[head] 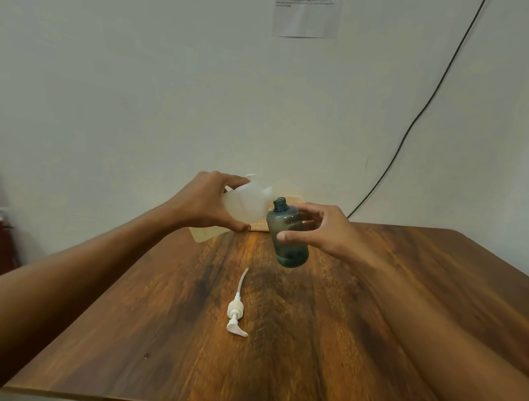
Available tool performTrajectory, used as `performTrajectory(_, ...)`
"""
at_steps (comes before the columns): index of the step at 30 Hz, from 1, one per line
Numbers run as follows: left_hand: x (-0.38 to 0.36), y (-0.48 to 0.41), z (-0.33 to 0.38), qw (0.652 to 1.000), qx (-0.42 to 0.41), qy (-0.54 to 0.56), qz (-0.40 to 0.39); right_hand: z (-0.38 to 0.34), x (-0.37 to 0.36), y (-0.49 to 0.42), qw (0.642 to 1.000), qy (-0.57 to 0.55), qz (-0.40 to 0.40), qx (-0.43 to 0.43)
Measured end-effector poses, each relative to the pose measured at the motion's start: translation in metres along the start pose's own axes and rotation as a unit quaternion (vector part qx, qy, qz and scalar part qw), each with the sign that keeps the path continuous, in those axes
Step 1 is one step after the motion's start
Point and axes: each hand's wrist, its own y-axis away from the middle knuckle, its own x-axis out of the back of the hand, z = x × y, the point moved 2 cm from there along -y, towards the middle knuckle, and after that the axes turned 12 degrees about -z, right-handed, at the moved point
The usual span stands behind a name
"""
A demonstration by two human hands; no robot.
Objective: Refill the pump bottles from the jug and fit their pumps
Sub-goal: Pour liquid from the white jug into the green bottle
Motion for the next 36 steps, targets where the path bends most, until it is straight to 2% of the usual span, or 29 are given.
performTrajectory(10, 0.002, -0.003, 0.001, 0.999, 0.001, -0.053, -0.014, 0.007, -0.005, 0.001, 1.000, -0.009, 0.022, 0.007)
performTrajectory(36, 0.008, -0.008, 0.007, 0.986, 0.021, -0.161, -0.047, 0.010, -0.009, 0.004, 1.000, -0.010, 0.012, 0.002)
